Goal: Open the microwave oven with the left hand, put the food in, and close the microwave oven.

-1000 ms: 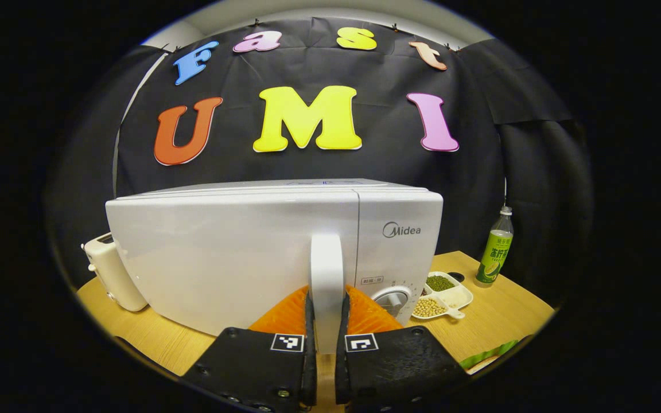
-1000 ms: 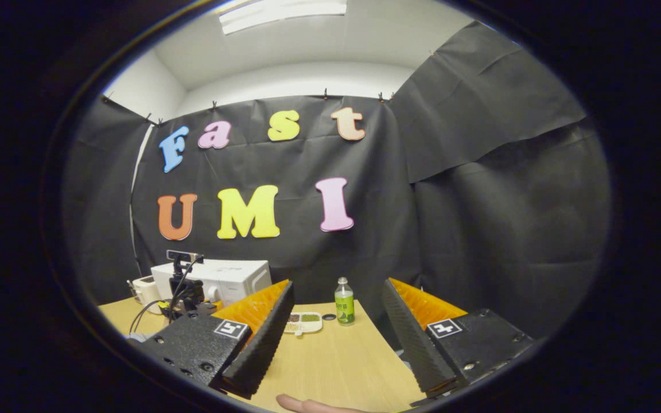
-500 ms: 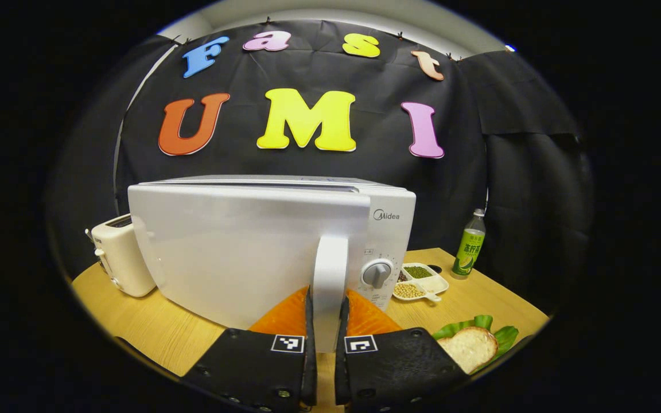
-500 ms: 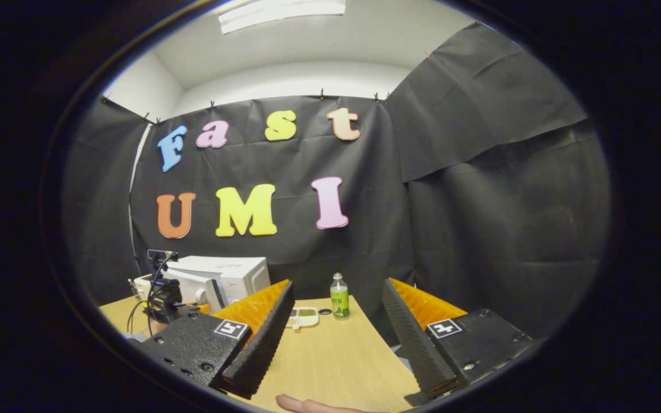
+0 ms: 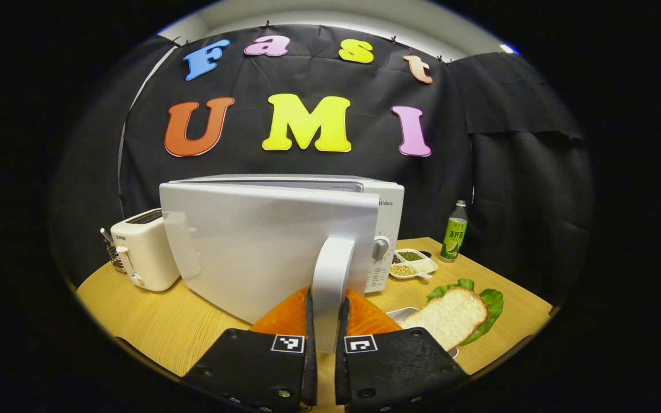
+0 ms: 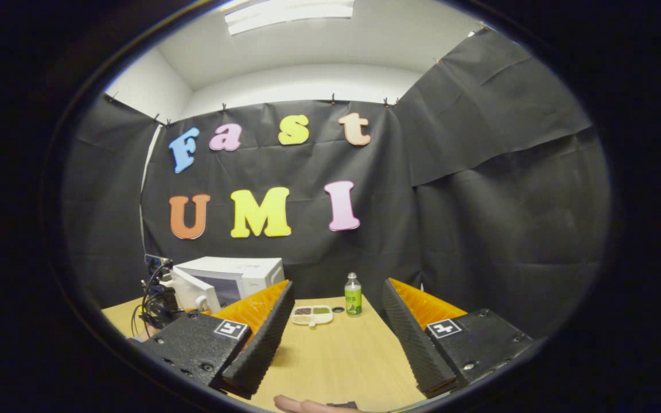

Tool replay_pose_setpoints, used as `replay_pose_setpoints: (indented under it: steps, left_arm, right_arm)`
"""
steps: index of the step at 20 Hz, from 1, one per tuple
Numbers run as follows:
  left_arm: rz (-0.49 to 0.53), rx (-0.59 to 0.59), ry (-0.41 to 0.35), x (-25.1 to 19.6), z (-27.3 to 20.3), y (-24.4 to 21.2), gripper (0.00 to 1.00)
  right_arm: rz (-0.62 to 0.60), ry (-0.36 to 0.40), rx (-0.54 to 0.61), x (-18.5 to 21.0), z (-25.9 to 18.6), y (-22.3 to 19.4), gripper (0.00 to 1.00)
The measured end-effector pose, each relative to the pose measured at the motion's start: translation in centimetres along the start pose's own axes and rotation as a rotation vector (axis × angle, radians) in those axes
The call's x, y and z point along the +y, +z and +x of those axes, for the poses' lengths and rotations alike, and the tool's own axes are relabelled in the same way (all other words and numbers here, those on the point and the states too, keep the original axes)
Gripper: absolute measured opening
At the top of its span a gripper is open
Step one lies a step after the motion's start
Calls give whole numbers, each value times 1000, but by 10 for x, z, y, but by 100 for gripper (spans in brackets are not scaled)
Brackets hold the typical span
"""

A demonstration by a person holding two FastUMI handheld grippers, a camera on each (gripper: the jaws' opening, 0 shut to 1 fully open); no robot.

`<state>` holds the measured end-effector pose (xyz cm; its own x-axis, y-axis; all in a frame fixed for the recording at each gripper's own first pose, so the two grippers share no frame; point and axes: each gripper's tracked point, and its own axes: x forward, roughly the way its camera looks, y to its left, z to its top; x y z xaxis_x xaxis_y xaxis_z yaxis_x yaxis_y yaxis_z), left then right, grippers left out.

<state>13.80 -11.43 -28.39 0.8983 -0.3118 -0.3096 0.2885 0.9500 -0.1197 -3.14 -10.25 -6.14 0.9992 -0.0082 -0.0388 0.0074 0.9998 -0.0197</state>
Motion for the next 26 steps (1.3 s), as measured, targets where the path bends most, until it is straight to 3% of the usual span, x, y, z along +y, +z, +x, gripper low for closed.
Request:
replay_pose_setpoints:
  steps: [8,10,12,13,14,16,17,18,19,20,21,22,24,25,26]
  left_arm:
    - [3,-20,-16,43,-59,-10,11]
    - [-39,-4,25,66,-76,-16,15]
    - [-53,-2,129,104,-105,-13,36]
    - [-67,-1,137,108,-116,-9,80]
    - [-79,-8,147,113,-128,-4,85]
    - [-93,5,201,135,-148,-1,87]
    - [-85,12,237,148,-157,1,77]
    - [-81,13,260,155,-165,5,90]
    - [-72,26,293,164,-176,9,91]
    - [-59,0,324,172,-186,18,89]
    - [-51,-22,352,181,-196,28,75]
    - [-55,-37,374,189,-205,41,90]
    - [-61,-91,395,197,-221,70,90]
    - [-50,-114,402,199,-225,84,89]
    - [-38,-134,413,201,-227,97,89]
  right_arm:
    - [-52,95,49,61,9,-23,98]
    - [-65,118,73,76,14,-32,98]
    - [-87,140,92,89,25,-39,98]
    - [-99,153,101,97,32,-42,98]
    - [-109,167,113,104,39,-46,98]
    - [-114,198,145,121,56,-55,98]
    - [-116,211,161,128,64,-58,99]
    - [-119,217,178,133,72,-63,98]
    - [-123,220,199,137,80,-69,99]
    - [-121,231,225,141,88,-76,91]
    - [-122,239,253,144,94,-82,91]
    - [-123,243,276,144,101,-87,99]
    - [-112,250,309,142,115,-93,99]
    - [-115,248,326,138,122,-96,92]
    - [-120,246,340,135,130,-98,99]
